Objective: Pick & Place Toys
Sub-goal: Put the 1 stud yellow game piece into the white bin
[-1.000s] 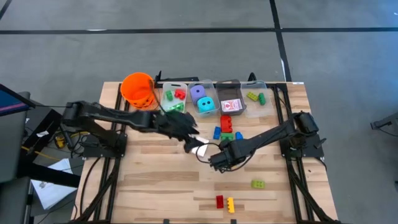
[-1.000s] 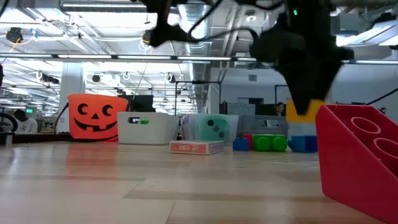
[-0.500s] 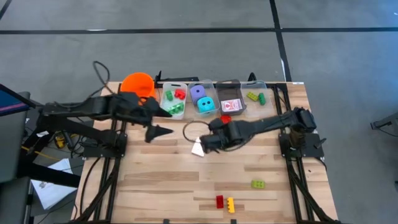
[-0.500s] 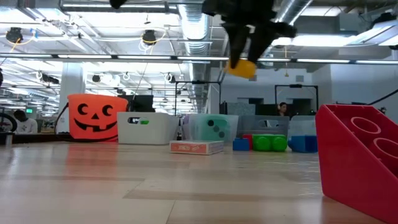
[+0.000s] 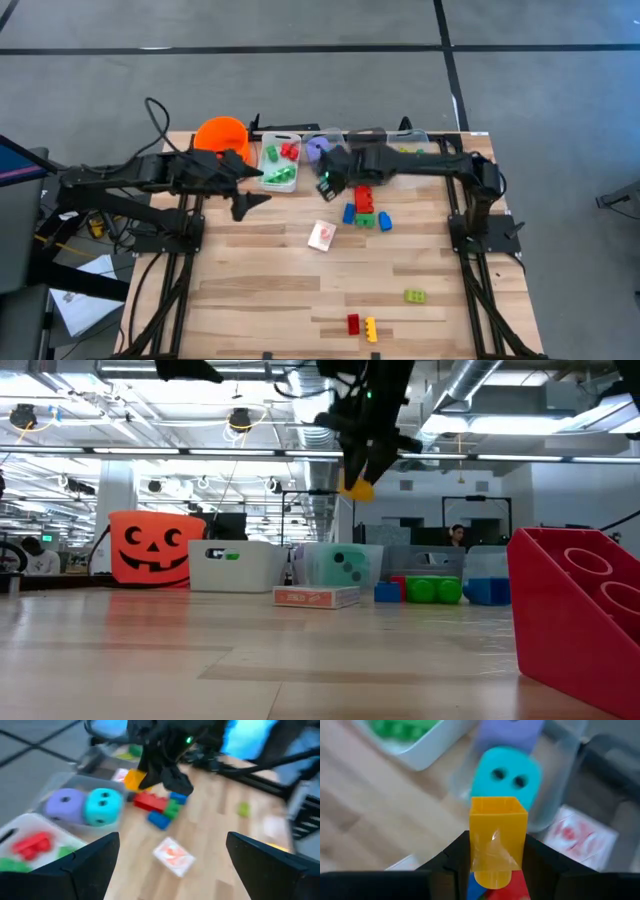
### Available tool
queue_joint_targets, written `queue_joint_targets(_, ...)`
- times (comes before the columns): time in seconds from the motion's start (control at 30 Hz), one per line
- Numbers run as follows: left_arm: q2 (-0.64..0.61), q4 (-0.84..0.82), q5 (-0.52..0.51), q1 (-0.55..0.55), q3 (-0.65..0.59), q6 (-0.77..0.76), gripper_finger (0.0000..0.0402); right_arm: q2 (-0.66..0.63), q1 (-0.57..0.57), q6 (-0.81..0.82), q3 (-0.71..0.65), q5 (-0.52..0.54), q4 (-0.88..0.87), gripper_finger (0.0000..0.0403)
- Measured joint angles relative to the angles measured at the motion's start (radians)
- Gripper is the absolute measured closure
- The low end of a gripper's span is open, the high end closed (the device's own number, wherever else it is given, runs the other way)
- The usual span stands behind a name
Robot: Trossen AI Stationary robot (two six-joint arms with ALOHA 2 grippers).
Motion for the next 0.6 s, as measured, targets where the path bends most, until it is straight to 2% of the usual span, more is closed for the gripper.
queue_joint_targets(0.2,0.074,0.011,-0.164,0.003,0.0,0.061,0.0042,0.0,-0.135,-0.18,0.0,-0.001,-0.002,0.0271)
queue_joint_targets(0.3,0.116,0.008,-0.18,0.028,0.0,0.081,0.0042,0.0,-0.194,-0.263,0.0,-0.024,0.002,0.0271)
queue_joint_targets(0.43,0.151,0.006,-0.174,0.068,0.0,0.06,0.0042,0.0,-0.259,-0.341,0.0,-0.148,0.098,0.0271)
queue_joint_targets(0.6,0.129,0.018,-0.12,0.123,0.0,-0.005,0.0042,0.0,-0.276,-0.364,0.0,-0.349,0.352,0.0271)
